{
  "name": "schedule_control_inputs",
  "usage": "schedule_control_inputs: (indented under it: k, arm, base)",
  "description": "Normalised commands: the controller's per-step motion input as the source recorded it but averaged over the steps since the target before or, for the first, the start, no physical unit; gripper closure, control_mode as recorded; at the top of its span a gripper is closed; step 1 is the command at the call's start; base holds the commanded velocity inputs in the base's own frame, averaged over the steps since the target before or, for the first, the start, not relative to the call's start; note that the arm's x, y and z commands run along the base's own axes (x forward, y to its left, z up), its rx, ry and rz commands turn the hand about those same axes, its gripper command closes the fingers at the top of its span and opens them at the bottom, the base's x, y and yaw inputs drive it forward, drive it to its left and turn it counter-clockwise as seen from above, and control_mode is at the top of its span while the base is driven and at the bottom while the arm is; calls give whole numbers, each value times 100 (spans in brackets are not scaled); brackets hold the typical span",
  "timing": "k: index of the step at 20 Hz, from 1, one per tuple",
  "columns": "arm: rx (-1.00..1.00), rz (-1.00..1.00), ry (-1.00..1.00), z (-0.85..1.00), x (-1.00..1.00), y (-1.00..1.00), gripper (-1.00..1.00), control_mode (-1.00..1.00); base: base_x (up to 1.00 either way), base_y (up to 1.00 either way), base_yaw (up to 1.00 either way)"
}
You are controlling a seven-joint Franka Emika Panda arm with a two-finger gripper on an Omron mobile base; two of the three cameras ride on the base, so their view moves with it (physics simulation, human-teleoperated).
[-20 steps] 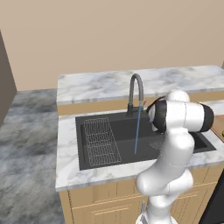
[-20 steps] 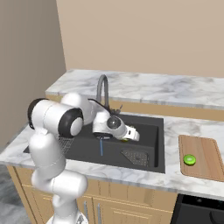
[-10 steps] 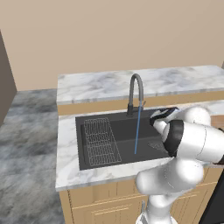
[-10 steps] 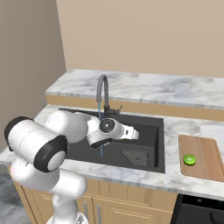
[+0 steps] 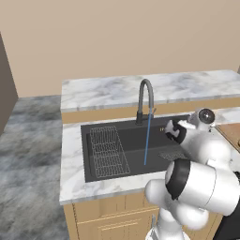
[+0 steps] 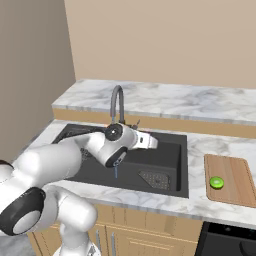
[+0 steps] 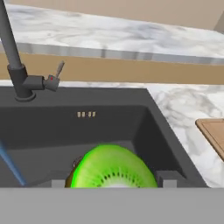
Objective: Pick the kiwi, kiwi from the sink and place them on the cutting board to airdry. Then turn off the sink faucet.
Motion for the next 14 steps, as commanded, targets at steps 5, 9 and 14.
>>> schedule_control_inputs:
  k: [5,9,14]
  arm:
    - [5,4,18,100,-14,-30,100,-100]
    - [5,4,18,93,-24,-25,100,-100]
    - [1,0,1,30,-55,-5,100,-100]
  base:
    - [0,0,0]
    - [0,0,0]
    - [0,0,0]
